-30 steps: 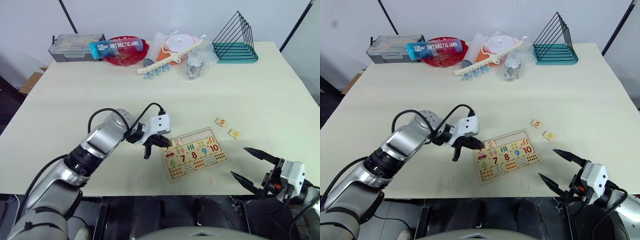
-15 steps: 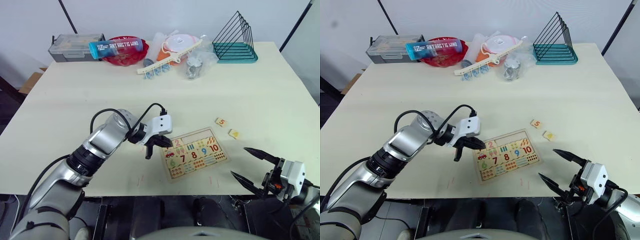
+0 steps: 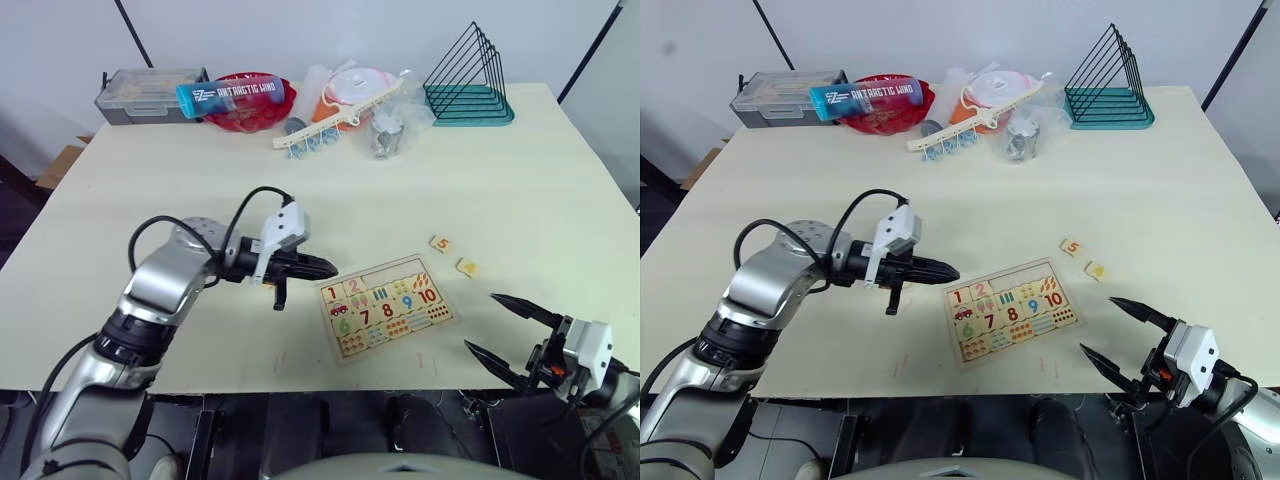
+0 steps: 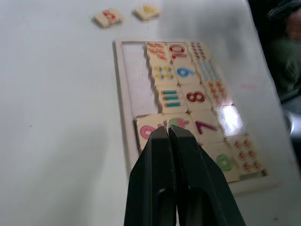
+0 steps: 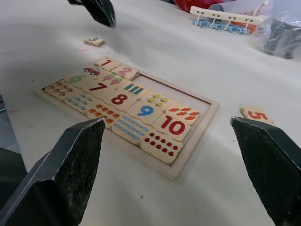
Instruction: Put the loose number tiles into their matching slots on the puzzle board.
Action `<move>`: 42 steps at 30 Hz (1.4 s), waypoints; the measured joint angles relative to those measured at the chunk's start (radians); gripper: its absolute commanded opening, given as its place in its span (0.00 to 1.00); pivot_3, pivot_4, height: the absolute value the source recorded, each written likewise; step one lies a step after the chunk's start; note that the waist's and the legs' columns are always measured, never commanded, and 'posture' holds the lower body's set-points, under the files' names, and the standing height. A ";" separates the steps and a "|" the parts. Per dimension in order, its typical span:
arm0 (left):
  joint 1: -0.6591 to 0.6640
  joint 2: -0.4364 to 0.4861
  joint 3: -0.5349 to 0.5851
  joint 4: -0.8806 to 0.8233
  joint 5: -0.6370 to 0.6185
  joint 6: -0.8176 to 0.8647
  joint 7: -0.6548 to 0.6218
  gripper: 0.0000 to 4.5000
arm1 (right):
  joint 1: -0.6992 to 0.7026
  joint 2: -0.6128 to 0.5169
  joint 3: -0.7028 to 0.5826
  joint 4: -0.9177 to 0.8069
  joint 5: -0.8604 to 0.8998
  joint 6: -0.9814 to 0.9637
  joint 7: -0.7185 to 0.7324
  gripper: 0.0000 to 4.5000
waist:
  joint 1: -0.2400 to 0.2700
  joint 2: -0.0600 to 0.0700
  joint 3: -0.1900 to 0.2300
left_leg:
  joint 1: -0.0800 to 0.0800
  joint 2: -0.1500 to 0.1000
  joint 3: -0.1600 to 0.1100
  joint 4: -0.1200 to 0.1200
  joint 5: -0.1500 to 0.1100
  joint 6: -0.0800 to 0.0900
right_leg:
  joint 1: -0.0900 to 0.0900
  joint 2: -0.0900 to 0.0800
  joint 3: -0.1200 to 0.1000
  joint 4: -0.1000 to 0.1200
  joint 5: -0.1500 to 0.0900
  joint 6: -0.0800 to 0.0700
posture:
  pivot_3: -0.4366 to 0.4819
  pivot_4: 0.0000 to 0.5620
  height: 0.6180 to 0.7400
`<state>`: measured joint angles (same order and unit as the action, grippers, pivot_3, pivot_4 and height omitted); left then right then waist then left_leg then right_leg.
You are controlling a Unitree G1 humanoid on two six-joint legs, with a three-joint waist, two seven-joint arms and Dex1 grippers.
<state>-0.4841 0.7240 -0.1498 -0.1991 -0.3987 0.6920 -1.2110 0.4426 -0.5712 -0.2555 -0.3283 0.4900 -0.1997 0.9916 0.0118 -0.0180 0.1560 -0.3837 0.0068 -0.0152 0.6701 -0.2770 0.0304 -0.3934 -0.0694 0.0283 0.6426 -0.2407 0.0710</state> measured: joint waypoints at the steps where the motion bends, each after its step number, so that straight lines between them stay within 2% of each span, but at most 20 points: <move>1: 0.013 -0.005 0.017 -0.004 -0.008 0.000 0.010 0.02 | -0.001 0.000 -0.003 0.002 0.001 0.000 -0.002 1.00 | 0.000 0.000 0.000 | 0.000 0.000 0.000 0.000 0.000 0.000 | 0.000 0.000 0.000 0.000 0.000 0.000 | 0.48 0.27 1.00; 6: 0.126 -0.042 0.159 -0.011 -0.066 -0.024 0.105 0.02 | -0.004 -0.001 -0.043 0.037 0.003 0.003 -0.023 1.00 | 0.001 0.000 0.000 | 0.000 0.000 -0.001 0.000 0.000 0.000 | 0.000 0.000 0.000 0.000 0.000 0.000 | 0.48 0.27 1.00; 16: 0.306 -0.080 0.390 0.038 -0.135 -0.140 0.193 0.02 | 0.040 -0.005 -0.154 0.111 0.028 0.017 -0.028 1.00 | 0.001 0.000 0.000 | 0.000 0.000 -0.001 0.000 0.000 0.000 | 0.000 -0.001 0.000 0.000 0.000 0.000 | 0.48 0.27 1.00; 19: 0.377 -0.088 0.438 0.053 -0.135 -0.191 0.211 0.16 | 0.053 -0.006 -0.175 0.137 0.034 0.022 -0.017 1.00 | 0.000 0.000 0.000 | 0.001 0.000 -0.001 -0.001 0.000 0.000 | 0.000 -0.001 0.000 0.000 0.000 -0.001 | 0.48 0.27 1.00; 22: 0.487 -0.091 0.487 0.105 -0.108 -0.292 0.224 0.49 | 0.059 -0.006 -0.204 0.195 0.051 0.024 -0.001 1.00 | 0.000 0.000 -0.001 | 0.001 0.001 0.000 -0.001 0.000 0.000 | 0.000 -0.001 0.000 -0.001 -0.002 -0.004 | 0.48 0.27 1.00; 23: 0.506 -0.093 0.495 0.117 -0.103 -0.310 0.223 0.57 | 0.063 -0.006 -0.209 0.210 0.051 0.024 0.004 1.00 | 0.000 0.000 -0.001 | 0.001 0.001 0.001 -0.001 0.000 0.000 | 0.000 -0.001 0.000 -0.001 -0.002 -0.004 | 0.48 0.27 1.00; 25: 0.563 -0.092 0.511 0.132 -0.103 -0.363 0.203 0.82 | 0.064 -0.009 -0.223 0.252 0.058 0.023 0.031 1.00 | 0.001 0.000 -0.001 | 0.001 0.002 0.001 -0.001 0.000 0.000 | 0.000 -0.002 0.000 -0.001 -0.002 -0.004 | 0.48 0.27 1.00; 27: 0.616 -0.089 0.523 0.131 -0.105 -0.395 0.180 1.00 | 0.066 -0.015 -0.238 0.279 0.069 0.021 0.056 1.00 | 0.002 0.000 -0.001 | 0.001 0.002 0.002 -0.001 0.000 0.000 | 0.000 -0.003 0.001 -0.001 -0.002 -0.004 | 0.48 0.27 1.00; 32: 0.723 -0.090 0.534 0.106 -0.114 -0.462 0.134 1.00 | 0.076 -0.020 -0.277 0.317 0.087 0.020 0.105 1.00 | 0.002 0.000 -0.001 | 0.002 0.004 0.003 -0.001 0.000 0.000 | 0.000 -0.002 0.001 -0.001 -0.002 -0.005 | 0.48 0.27 1.00; 42: 0.741 -0.098 0.524 0.091 -0.114 -0.529 0.123 1.00 | 0.082 -0.028 -0.304 0.315 0.109 0.028 0.138 1.00 | 0.001 0.001 -0.001 | 0.002 0.004 0.004 -0.001 0.000 0.000 | 0.000 -0.002 0.002 -0.001 -0.002 -0.005 | 0.48 0.27 1.00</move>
<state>0.2569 0.6262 0.3740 -0.1082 -0.5128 0.1635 -1.0875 0.5251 -0.5988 -0.5600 -0.0130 0.5994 -0.1715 1.1301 0.0133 -0.0171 0.1548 -0.3816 0.0104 -0.0111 0.6687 -0.2772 0.0303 -0.3933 -0.0717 0.0298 0.6413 -0.2432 0.0663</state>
